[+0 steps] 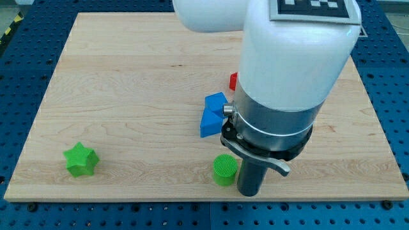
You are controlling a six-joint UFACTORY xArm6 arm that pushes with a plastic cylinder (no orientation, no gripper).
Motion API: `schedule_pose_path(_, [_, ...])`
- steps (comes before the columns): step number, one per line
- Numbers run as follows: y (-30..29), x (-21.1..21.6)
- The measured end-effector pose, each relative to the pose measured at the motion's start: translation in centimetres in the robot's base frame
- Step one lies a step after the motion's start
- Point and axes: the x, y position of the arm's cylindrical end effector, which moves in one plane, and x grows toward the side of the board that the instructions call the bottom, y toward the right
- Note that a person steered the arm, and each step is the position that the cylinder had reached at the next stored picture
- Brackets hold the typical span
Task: Slide green circle towards green star
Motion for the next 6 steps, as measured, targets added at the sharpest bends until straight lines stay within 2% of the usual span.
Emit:
schedule_pose_path(3, [-4.7,-1.2])
schedule_pose_path(4, [-4.6,-1.2])
schedule_pose_path(5, [-1.7,-1.2])
schedule_pose_path(6, [-1.6,-3.4])
